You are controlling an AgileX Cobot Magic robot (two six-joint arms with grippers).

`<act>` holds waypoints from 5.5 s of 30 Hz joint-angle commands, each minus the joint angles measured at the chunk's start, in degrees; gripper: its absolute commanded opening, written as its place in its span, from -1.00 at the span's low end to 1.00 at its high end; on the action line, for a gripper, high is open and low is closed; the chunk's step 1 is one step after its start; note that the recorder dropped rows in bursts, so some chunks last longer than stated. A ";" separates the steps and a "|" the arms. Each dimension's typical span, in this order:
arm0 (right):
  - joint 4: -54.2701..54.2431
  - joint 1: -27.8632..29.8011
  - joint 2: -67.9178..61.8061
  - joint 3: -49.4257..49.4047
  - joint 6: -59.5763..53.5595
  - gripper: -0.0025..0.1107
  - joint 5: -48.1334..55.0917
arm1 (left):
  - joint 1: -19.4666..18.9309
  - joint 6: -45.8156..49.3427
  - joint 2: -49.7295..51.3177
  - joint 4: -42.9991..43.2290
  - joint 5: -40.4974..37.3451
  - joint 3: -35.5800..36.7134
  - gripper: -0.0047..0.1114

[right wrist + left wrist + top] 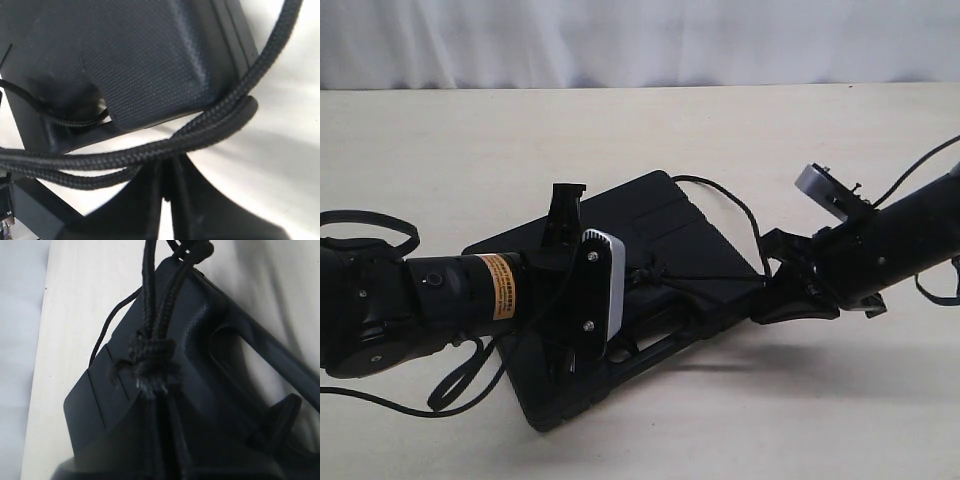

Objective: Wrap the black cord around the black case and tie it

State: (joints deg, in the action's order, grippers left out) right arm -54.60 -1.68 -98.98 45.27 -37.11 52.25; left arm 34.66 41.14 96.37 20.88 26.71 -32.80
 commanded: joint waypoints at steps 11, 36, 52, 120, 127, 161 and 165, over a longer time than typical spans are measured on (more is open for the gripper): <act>0.26 -1.91 4.46 22.10 3.52 -0.88 10.04 | -0.02 -4.08 0.16 -16.95 0.87 -0.21 -0.92; 1.58 -15.11 2.41 32.71 5.88 -0.88 11.97 | -0.02 -7.40 0.16 -45.64 1.66 -0.21 -0.92; 1.76 -17.79 2.23 32.71 5.86 -0.88 11.73 | -0.02 -17.27 0.16 -41.40 0.03 -0.21 -0.20; 12.89 -10.03 1.66 44.36 15.52 0.04 17.72 | -0.12 -31.69 -1.96 -18.51 1.12 -11.40 -0.92; 23.05 -1.38 -1.64 39.65 23.03 -0.01 8.62 | -0.12 -28.56 -2.33 -20.54 1.87 -11.40 -0.92; 1.38 -7.32 -40.74 68.06 18.36 -0.88 6.46 | -0.12 -5.13 -9.45 -46.30 2.08 -12.00 -0.92; 2.35 -6.77 -38.84 68.06 16.62 -0.88 10.17 | -0.12 4.04 -15.02 -54.20 -1.19 -12.00 -0.92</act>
State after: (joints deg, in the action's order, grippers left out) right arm -53.01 -8.93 -139.79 112.74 -18.99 59.30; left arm 34.66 38.93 85.10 -27.31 27.41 -44.33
